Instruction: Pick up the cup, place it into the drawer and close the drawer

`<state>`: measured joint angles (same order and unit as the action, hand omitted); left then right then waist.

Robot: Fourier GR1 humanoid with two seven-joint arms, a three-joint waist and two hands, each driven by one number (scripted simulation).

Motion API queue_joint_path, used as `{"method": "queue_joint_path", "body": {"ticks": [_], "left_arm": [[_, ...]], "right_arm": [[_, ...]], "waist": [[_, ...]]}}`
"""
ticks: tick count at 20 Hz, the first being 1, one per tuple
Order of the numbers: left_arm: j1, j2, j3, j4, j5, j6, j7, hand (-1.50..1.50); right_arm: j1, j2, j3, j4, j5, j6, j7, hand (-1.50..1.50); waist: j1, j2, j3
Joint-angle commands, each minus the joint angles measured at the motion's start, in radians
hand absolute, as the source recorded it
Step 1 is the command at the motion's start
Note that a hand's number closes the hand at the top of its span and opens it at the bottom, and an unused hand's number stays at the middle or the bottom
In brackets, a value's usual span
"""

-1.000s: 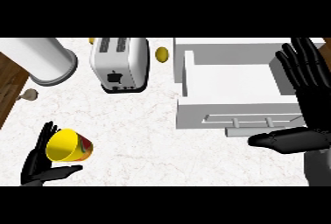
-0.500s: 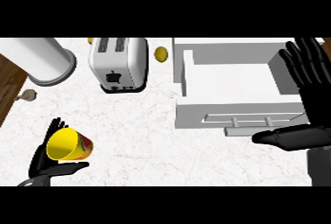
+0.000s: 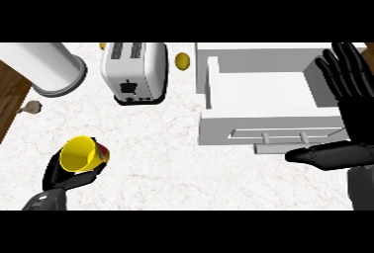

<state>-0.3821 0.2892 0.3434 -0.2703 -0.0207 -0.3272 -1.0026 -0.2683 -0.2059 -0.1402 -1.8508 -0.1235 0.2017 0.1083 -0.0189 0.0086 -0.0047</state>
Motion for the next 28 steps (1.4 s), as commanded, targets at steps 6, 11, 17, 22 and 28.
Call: {"method": "queue_joint_path", "body": {"ticks": [6, 11, 17, 22, 28], "left_arm": [[-0.046, -0.010, 0.062, -0.058, 0.042, 0.069, -0.205, 1.50], [-0.109, -0.127, 0.095, -0.057, 0.068, 0.226, -0.216, 1.50], [-0.166, -0.183, 0.029, -0.149, 0.053, 0.131, -0.161, 1.50], [-0.271, -0.202, -0.028, -0.247, 0.041, 0.135, -0.040, 1.50], [-0.419, -0.284, -0.097, -0.386, 0.037, 0.205, 0.197, 1.50]], "right_arm": [[-0.022, -0.017, -0.017, 0.024, -0.004, 0.007, -0.005, -1.50], [-0.013, -0.029, -0.035, 0.041, -0.031, 0.030, -0.005, -1.50], [0.037, 0.003, 0.000, -0.005, 0.010, 0.009, -0.025, -1.50], [0.012, 0.000, -0.018, -0.033, -0.003, -0.018, 0.030, -1.50], [0.002, -0.032, -0.051, 0.067, 0.007, 0.011, -0.029, -1.50]], "waist": [[0.000, 0.000, 0.001], [-0.006, 0.001, 0.002], [0.011, -0.009, 0.005], [0.015, -0.013, 0.005], [0.033, -0.017, 0.007]]}}
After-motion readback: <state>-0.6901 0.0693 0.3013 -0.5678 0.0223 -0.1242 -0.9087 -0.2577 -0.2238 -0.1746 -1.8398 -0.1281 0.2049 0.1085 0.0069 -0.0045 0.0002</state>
